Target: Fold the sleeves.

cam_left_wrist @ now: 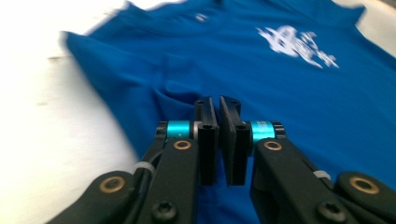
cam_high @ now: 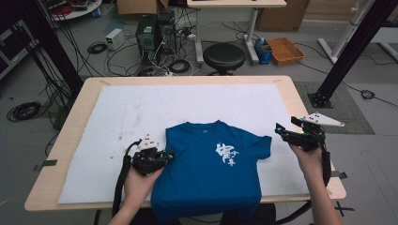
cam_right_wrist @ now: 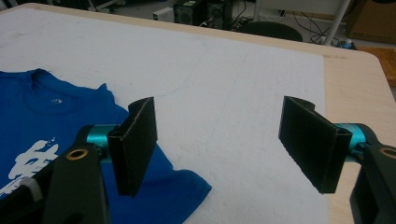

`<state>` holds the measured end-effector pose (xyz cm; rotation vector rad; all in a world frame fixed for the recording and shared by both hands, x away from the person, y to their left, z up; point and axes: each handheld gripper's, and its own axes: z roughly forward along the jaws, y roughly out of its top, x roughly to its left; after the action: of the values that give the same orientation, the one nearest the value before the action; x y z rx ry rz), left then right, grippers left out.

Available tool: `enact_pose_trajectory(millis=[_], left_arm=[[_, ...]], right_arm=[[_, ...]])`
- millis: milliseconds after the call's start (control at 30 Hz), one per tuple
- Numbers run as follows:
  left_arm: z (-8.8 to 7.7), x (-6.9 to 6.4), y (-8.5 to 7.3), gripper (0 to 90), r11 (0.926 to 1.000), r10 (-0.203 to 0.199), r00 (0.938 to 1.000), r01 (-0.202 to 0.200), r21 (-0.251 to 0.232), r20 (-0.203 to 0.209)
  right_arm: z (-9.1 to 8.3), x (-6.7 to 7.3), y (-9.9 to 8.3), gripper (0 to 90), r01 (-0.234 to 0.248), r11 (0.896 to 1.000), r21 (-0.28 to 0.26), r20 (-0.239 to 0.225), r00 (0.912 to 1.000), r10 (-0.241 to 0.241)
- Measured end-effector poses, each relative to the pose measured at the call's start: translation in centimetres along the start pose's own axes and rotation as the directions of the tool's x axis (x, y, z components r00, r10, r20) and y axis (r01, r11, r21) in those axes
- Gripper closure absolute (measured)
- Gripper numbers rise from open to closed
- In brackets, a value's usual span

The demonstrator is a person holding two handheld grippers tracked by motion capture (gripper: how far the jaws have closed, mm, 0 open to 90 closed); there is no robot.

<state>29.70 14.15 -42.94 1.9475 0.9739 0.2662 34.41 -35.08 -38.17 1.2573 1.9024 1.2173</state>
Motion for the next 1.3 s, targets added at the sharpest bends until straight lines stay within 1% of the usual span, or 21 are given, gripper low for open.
enact_pose_trajectory(millis=[33, 67, 100, 133, 167, 300, 367, 433, 467, 500, 533, 567, 600, 633, 667, 700, 733, 900, 967, 1100, 1300], left_arm=[[0.2, -0.3, 0.0, 86.0, 0.9998, 0.019, 0.9994, -0.019, -0.001, 0.028], [0.6, -1.0, 0.0, 86.0, 0.9960, 0.088, 0.9936, -0.089, 0.009, 0.070], [0.6, -1.0, 0.0, 86.0, 0.9960, 0.088, 0.9936, -0.089, 0.009, 0.070], [0.8, -1.3, -0.1, 86.0, 0.9919, 0.124, 0.9890, -0.126, 0.016, 0.081], [1.2, -1.6, -0.1, 85.8, 0.9854, 0.163, 0.9779, -0.168, 0.026, 0.131], [1.5, -1.8, -0.1, 74.4, 0.9834, 0.177, 0.9710, -0.181, 0.012, 0.161], [1.3, -1.7, 0.0, 71.0, 0.9828, 0.183, 0.9719, -0.185, -0.002, 0.148], [1.1, -1.3, 0.2, 69.0, 0.9867, 0.162, 0.9804, -0.162, -0.010, 0.112], [0.9, -0.5, 0.4, 68.4, 0.9909, 0.135, 0.9902, -0.134, -0.004, 0.036], [0.9, 0.0, 0.6, 68.4, 0.9942, 0.107, 0.9943, -0.107, -0.011, 0.000], [0.9, 0.0, 0.6, 68.3, 0.9942, 0.107, 0.9943, -0.107, -0.011, 0.000], [0.9, 1.4, 1.0, 68.1, 0.9985, 0.045, 0.9969, -0.047, -0.029, -0.064], [1.0, 2.1, 1.2, 68.1, 0.9994, 0.013, 0.9955, -0.015, -0.030, -0.094], [1.0, 2.1, 1.2, 67.6, 0.9994, 0.013, 0.9955, -0.015, -0.030, -0.094], [1.1, 2.8, 1.4, 67.6, 0.9991, -0.020, 0.9935, 0.016, -0.040, -0.112], [1.5, 3.7, 1.9, 66.0, 0.9973, -0.054, 0.9875, 0.046, -0.058, -0.148], [1.5, 3.7, 1.9, 65.0, 0.9973, -0.054, 0.9875, 0.046, -0.058, -0.148], [3.3, 4.9, 2.7, 59.3, 0.9973, -0.073, 0.9664, 0.068, -0.027, -0.247], [3.6, 5.1, 2.8, 63.2, 0.9975, -0.070, 0.9651, 0.069, -0.015, -0.252], [4.0, 5.7, 2.6, 87.2, 0.9977, -0.065, 0.9661, 0.068, 0.005, -0.250], [3.8, 6.2, 2.6, 87.3, 0.9971, -0.075, 0.9573, 0.075, -0.012, -0.279]], right_arm=[[0.0, -0.1, 0.0, 27.8, 0.001, 1.000, -0.001, -0.001, 1.0000, -0.001], [0.0, -0.1, -0.1, 27.7, -0.002, 1.000, 0.001, -0.001, 1.0000, 0.002], [0.0, -0.1, -0.1, 27.7, -0.002, 1.000, 0.001, -0.001, 1.0000, 0.002], [0.1, -0.1, -0.1, 27.7, -0.002, 1.000, 0.004, 0.001, 1.0000, 0.002], [0.1, -0.1, -0.1, 27.7, -0.001, 1.000, 0.004, 0.001, 1.0000, 0.001], [0.0, -0.1, -0.1, 27.7, -0.001, 1.000, 0.004, 0.001, 1.0000, 0.001], [0.1, -0.2, -0.1, 27.8, -0.002, 1.000, 0.002, 0.000, 1.0000, 0.002], [0.1, -0.2, -0.1, 27.7, -0.004, 1.000, 0.003, 0.001, 1.0000, 0.004], [0.1, -0.2, -0.1, 27.7, -0.005, 1.000, 0.005, 0.002, 1.0000, 0.005], [0.1, -0.2, -0.1, 27.7, -0.006, 1.000, 0.005, 0.001, 1.0000, 0.006], [0.1, -0.1, -0.1, 27.7, -0.002, 1.000, 0.004, 0.002, 1.0000, 0.002], [0.1, -0.1, -0.1, 27.7, -0.002, 1.000, 0.005, 0.001, 1.0000, 0.002], [0.1, -0.1, -0.1, 27.7, -0.004, 1.000, 0.004, 0.001, 1.0000, 0.003], [0.2, 0.0, -0.1, 27.7, 0.000, 1.000, 0.004, -0.001, 1.0000, 0.000], [0.2, 0.0, -0.1, 27.7, 0.000, 1.000, 0.004, -0.001, 1.0000, 0.000], [0.2, 0.0, -0.1, 27.7, 0.002, 1.000, 0.005, -0.002, 1.0000, -0.002], [0.2, 0.0, -0.1, 27.7, 0.002, 1.000, 0.004, -0.001, 1.0000, -0.002], [0.2, 0.0, -0.2, 27.7, -0.004, 1.000, 0.008, 0.000, 1.0000, 0.004], [0.3, 0.0, -0.2, 27.7, 0.000, 1.000, 0.006, -0.002, 1.0000, 0.000], [0.2, 0.0, -0.2, 27.8, 0.002, 1.000, 0.005, 0.000, 1.0000, -0.002], [0.2, -0.1, -0.2, 27.8, -0.001, 1.000, 0.008, 0.000, 1.0000, 0.001]])
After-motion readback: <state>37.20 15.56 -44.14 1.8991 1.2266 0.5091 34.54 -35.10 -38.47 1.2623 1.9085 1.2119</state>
